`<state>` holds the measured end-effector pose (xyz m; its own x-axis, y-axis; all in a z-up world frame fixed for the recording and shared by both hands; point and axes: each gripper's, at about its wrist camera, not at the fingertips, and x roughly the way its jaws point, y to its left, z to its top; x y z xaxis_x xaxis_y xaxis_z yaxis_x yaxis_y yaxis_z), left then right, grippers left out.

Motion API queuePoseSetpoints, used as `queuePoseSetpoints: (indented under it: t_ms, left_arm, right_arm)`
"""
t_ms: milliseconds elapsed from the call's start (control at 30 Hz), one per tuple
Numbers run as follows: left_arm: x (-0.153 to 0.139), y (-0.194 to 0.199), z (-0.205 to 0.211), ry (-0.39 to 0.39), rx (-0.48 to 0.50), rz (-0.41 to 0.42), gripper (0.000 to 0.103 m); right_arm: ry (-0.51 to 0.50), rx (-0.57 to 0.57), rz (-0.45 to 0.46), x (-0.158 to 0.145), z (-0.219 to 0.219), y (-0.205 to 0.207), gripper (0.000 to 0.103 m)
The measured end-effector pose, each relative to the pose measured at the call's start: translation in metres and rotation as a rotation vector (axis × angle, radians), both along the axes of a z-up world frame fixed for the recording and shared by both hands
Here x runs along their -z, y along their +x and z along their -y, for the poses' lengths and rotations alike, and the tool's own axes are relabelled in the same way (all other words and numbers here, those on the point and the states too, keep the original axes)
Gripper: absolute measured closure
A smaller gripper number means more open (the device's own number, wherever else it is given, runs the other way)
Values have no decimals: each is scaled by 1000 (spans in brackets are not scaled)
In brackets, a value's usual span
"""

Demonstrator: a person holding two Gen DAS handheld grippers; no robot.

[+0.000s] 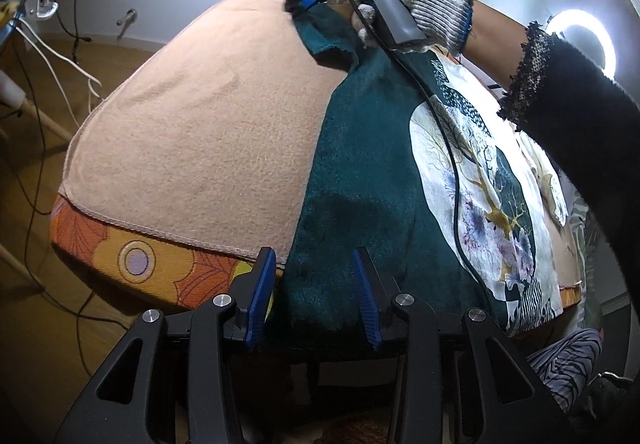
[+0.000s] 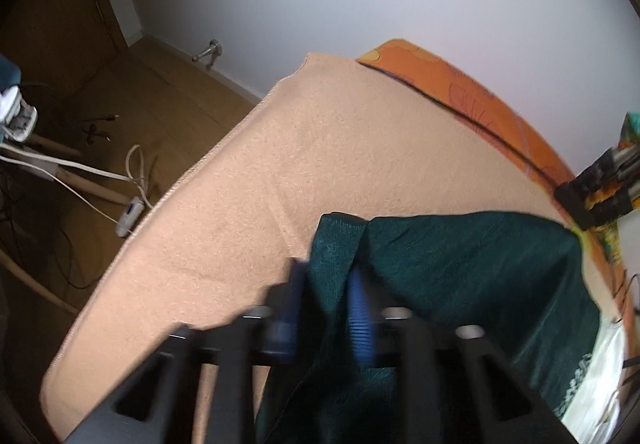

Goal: Fold small clothes

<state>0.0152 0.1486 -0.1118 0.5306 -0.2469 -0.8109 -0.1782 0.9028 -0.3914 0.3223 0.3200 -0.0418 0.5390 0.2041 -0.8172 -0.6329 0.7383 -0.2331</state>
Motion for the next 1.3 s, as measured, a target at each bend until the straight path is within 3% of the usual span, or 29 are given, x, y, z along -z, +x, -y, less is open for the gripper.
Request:
queuePoseSetpoints:
  t_ms: [67,333,600,767,900,933,967,1000,1300]
  left_arm:
    - [0,0,1,10,2,4,67]
    - [3,5,7,62,19,13,66]
    - [4,20,20,162,33,10,66]
    - [5,25,23,190,33,10,66]
    - [5,26,25,167,50,13,66]
    - [5,26,26,166,55,16,71]
    - [5,25,27,151,70,21,89]
    - [5,25,28,131,82,24,98]
    - [-20,21,59,85,212,135,102]
  right_arm:
    - [17,8,-7,-4,6,1,103]
    - [286,25,-45,-65,63,13,103]
    - [370,20,-60,-93,106,13,103]
    - [421,8,-60,-110,133,13,103]
    - [435,4,-50,-116,149,14,103]
    - [436,5,-50,-117,152,15,103]
    - [439,5,-51,-117,155,16,103]
    - [442,6,-51,-117,159,17,103]
    - [464,40,-56,-105,207,23,103]
